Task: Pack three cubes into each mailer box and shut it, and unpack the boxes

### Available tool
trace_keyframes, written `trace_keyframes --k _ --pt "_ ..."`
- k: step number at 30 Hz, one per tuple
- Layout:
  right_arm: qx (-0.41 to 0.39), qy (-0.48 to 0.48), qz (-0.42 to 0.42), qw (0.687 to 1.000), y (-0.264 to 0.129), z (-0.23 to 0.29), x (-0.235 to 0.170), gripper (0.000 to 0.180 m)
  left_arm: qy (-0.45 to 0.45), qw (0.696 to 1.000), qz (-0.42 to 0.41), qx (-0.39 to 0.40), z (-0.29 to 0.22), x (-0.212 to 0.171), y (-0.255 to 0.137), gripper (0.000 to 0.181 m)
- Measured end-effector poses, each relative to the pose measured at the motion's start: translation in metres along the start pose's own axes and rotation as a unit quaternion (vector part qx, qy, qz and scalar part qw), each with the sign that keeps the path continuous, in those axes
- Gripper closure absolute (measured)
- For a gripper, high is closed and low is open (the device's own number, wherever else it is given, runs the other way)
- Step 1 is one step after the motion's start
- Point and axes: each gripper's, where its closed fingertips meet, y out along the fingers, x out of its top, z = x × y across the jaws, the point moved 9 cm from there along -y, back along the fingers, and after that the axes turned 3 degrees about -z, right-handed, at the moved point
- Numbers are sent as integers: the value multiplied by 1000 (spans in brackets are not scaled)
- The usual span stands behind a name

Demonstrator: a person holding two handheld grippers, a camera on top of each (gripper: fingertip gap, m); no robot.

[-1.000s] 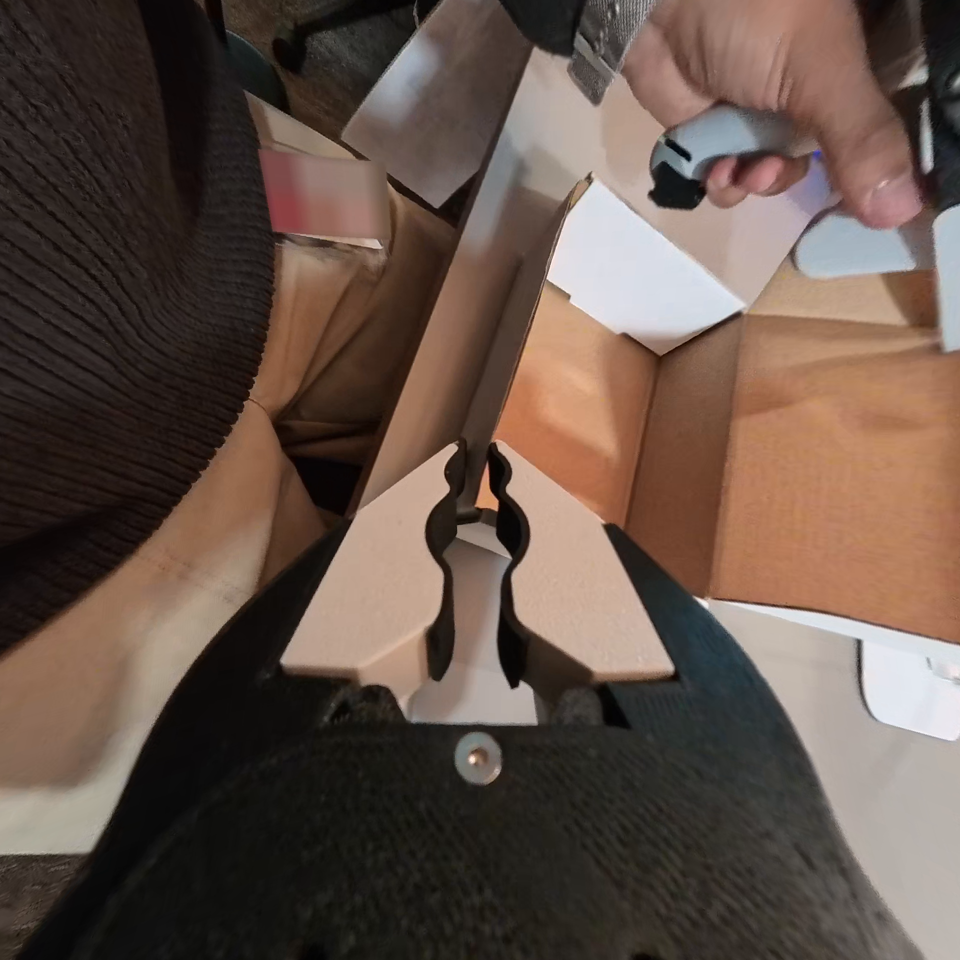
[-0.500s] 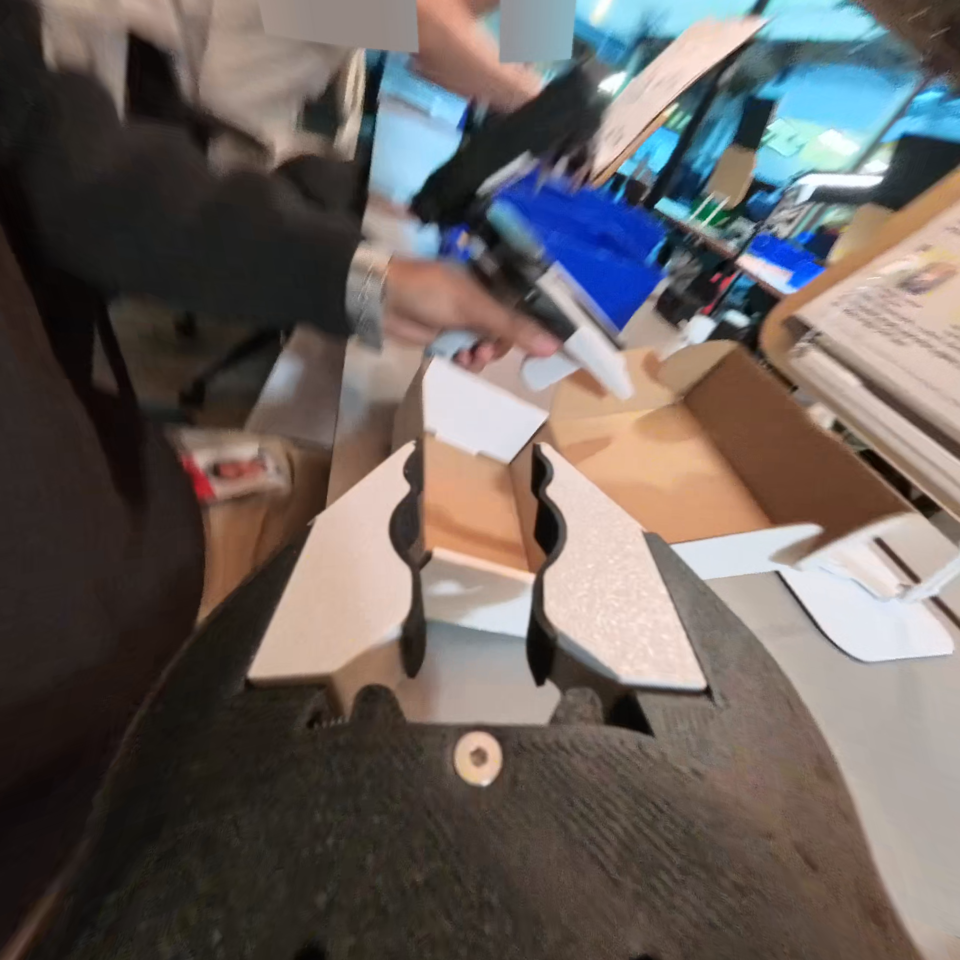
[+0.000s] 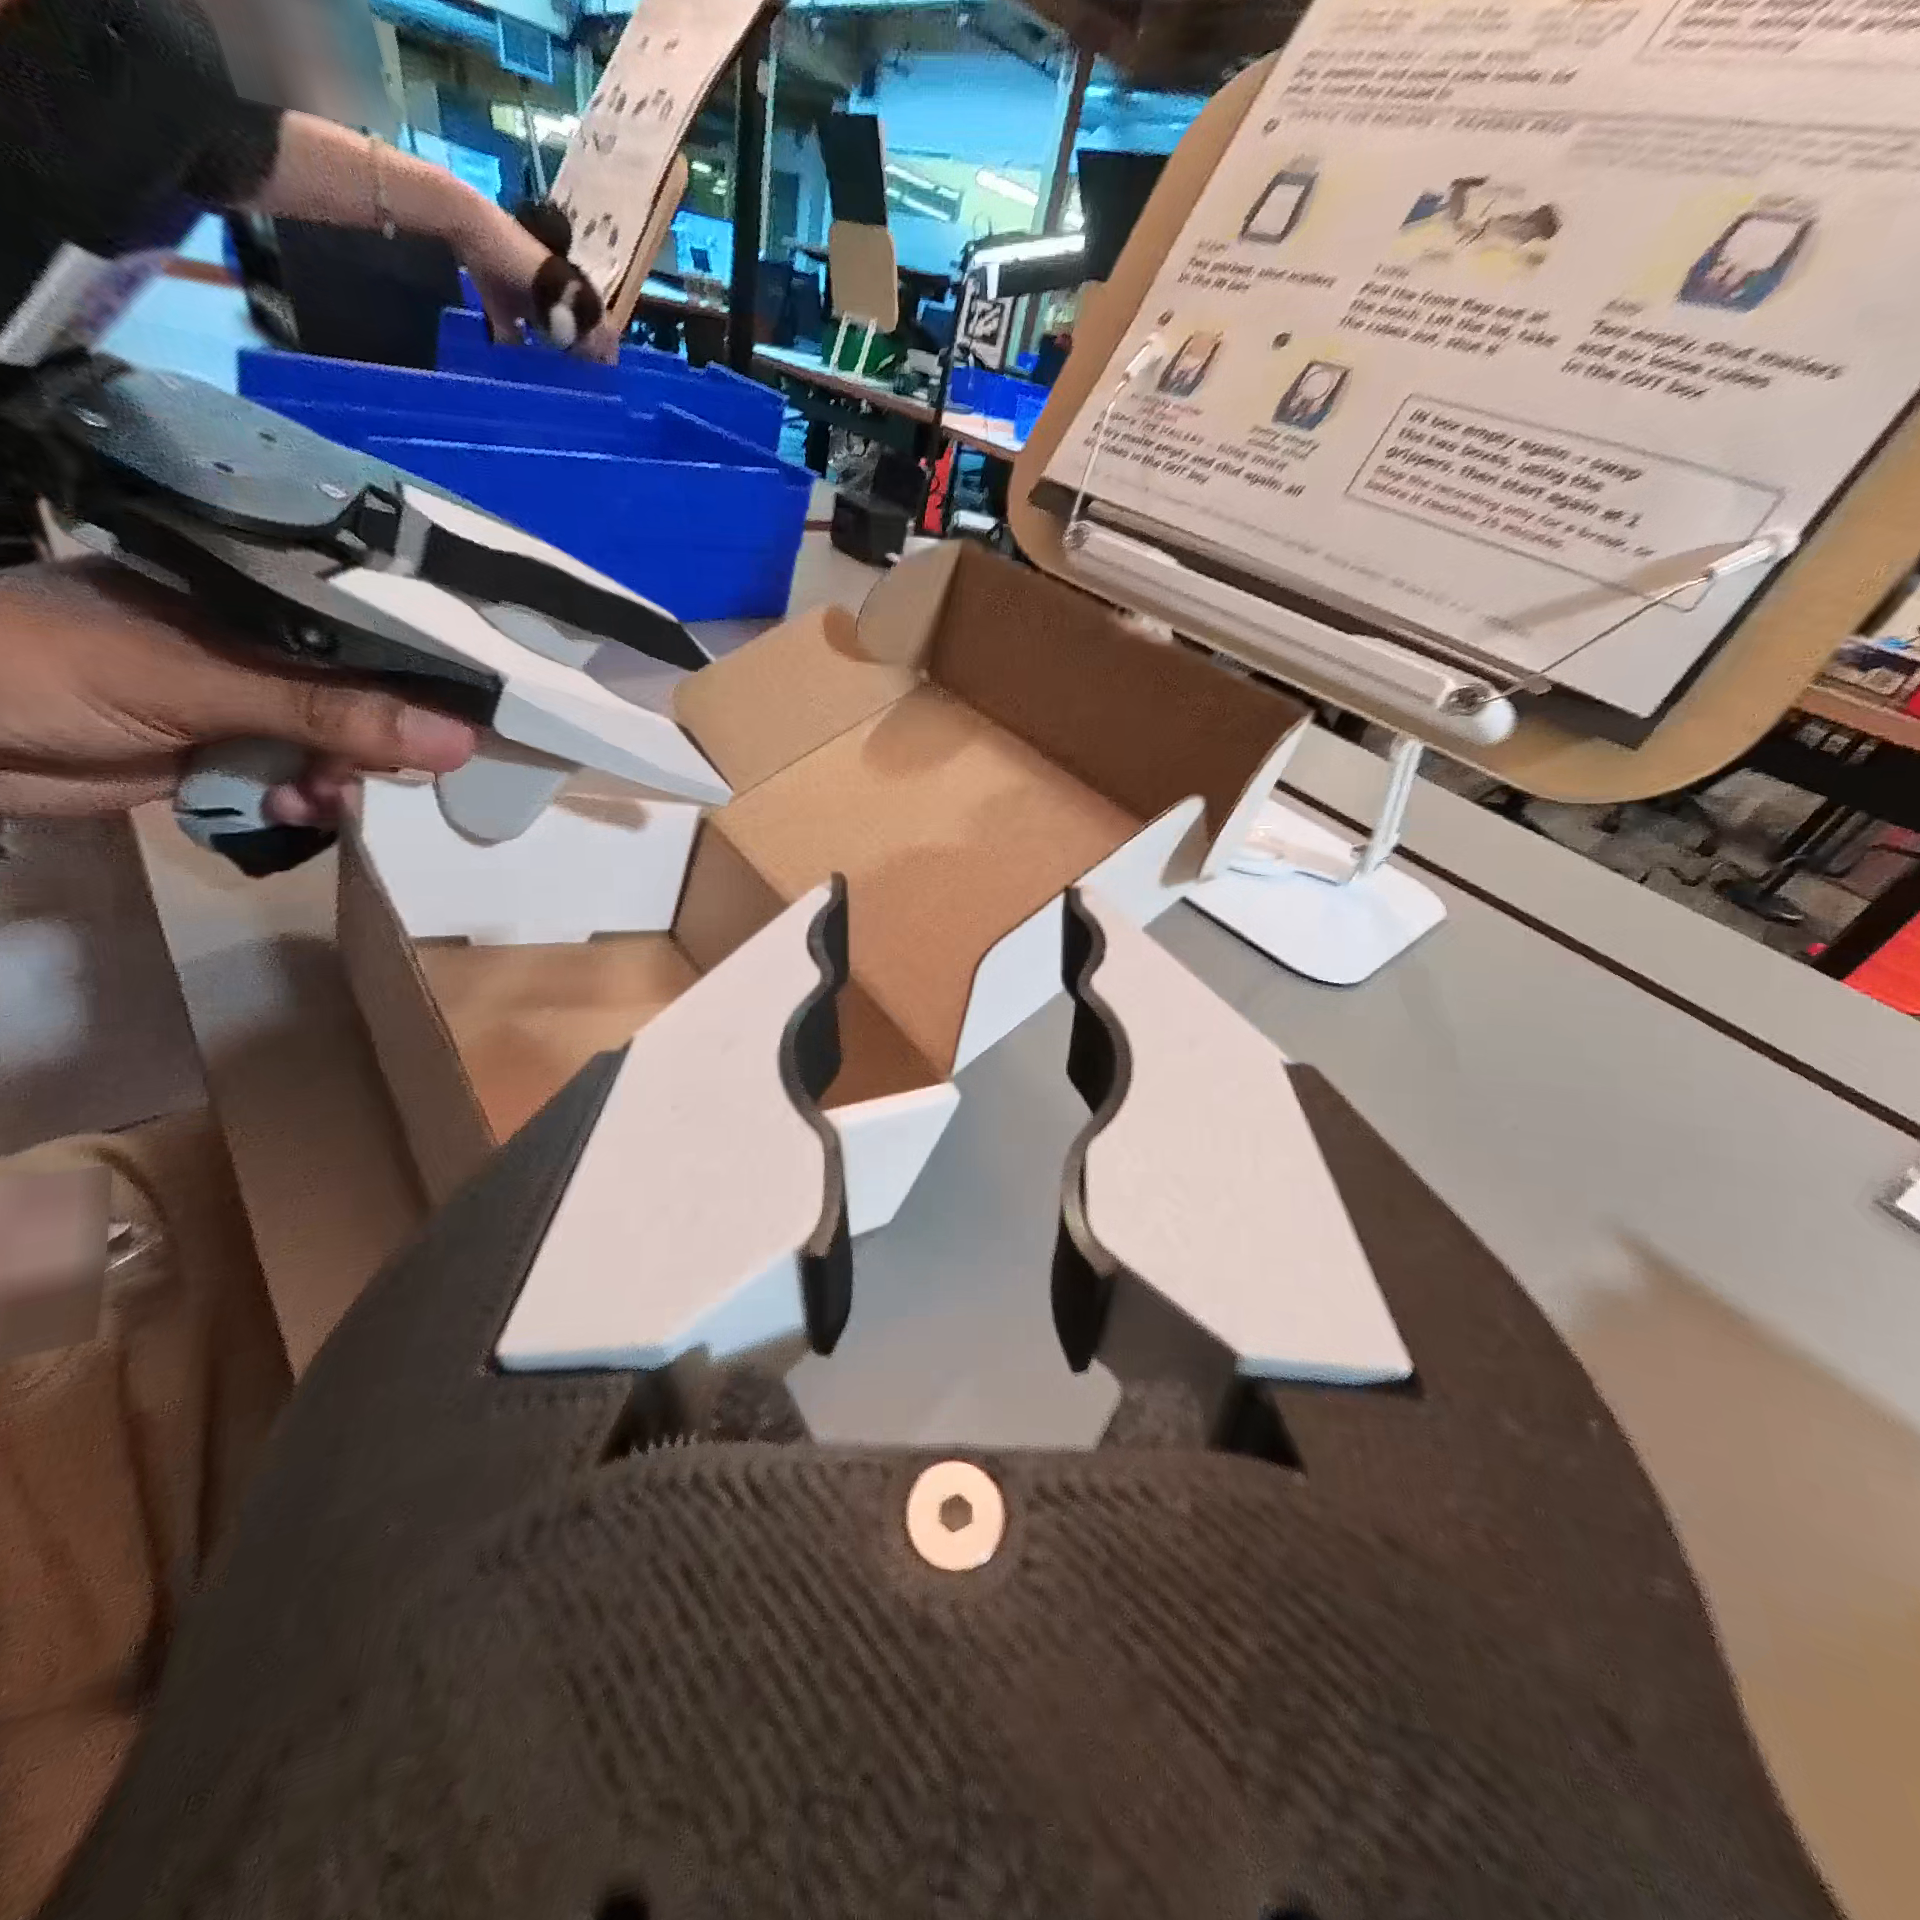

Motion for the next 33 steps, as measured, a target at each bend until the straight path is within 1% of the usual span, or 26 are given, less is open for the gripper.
trace_keyframes --k 3,5,6,8,9,11,14,16,18,21,27,33 --pt "1 -4 10 1000 -1 6 1 141 21 1000 -3 19 -8 -5 -13 94" --pt "22 -11 5 1000 -5 15 3 141 17 1000 -13 21 -11 -5 -21 94" --pt "53 -19 -3 998 -7 23 4 141 9 1000 -20 18 -12 -5 -23 94" --pt "144 -44 -10 989 -13 48 3 140 -13 999 -32 11 -10 -5 -26 93" --pt "173 -59 -1 983 -14 60 1 141 -28 999 -41 4 -7 -4 -26 93" --pt "197 -102 39 974 -13 77 -8 141 -60 997 -56 -9 -2 -4 -26 92" --pt "200 -177 89 959 -9 87 -19 145 -104 992 -64 -25 5 -6 -27 90" --pt "195 -198 105 955 -9 87 -25 151 -113 991 -69 -27 8 -6 -27 90" --pt "196 -208 106 952 -10 84 -27 157 -106 991 -73 -24 9 -7 -26 90" --pt "194 -219 86 952 -13 81 -25 165 -88 993 -76 -24 7 -7 -25 91" --pt "195 -227 89 950 -13 79 -31 166 -77 993 -82 -28 7 -8 -23 91" --pt "189 -232 89 950 -11 76 -36 170 -105 991 -75 -46 11 -12 -19 90"
